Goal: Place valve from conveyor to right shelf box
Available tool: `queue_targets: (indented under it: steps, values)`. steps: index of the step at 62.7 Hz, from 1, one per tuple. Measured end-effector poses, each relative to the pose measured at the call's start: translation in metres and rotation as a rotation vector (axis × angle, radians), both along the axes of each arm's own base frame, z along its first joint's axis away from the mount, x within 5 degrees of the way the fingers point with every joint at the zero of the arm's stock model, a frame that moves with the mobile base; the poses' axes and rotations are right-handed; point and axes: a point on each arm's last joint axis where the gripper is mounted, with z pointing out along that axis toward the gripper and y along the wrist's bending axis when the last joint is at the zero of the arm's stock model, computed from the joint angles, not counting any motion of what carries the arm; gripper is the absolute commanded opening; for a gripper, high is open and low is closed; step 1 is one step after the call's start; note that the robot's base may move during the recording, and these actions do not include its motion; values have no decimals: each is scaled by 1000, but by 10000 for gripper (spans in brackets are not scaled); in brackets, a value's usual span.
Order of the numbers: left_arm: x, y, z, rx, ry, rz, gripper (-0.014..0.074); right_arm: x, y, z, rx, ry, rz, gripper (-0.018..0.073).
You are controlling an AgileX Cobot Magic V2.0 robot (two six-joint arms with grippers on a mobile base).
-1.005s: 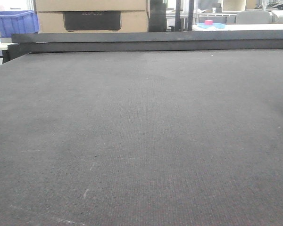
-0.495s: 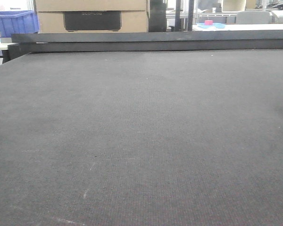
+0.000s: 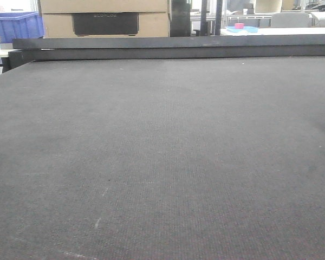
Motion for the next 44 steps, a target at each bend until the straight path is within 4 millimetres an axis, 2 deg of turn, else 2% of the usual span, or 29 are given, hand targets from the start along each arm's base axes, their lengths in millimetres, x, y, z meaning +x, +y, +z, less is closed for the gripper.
queue_targets:
  steps: [4, 7, 14, 18, 24, 28, 44]
  values:
    - [-1, 5, -1, 24, 15, -16, -87, 0, 0, 0, 0, -1, 0, -162]
    - [0, 8, -3, 44, 28, -38, -25, 0, 0, 0, 0, -2, 0, -162]
    - [4, 11, -10, 76, 67, -84, 204, 0, 0, 0, 0, -3, 0, -162]
    - [10, 11, -15, 81, 97, -99, 368, 0, 0, 0, 0, -3, 0, -162]
    - [22, 11, -22, 85, 154, -117, 507, 0, 0, 0, 0, -5, 0, -162]
    - [32, 12, -26, 101, 188, -137, 542, 0, 0, 0, 0, -5, 0, -162]
    - [66, 13, -52, 124, 292, -184, 536, 1, 0, 0, 0, -7, 0, -162]
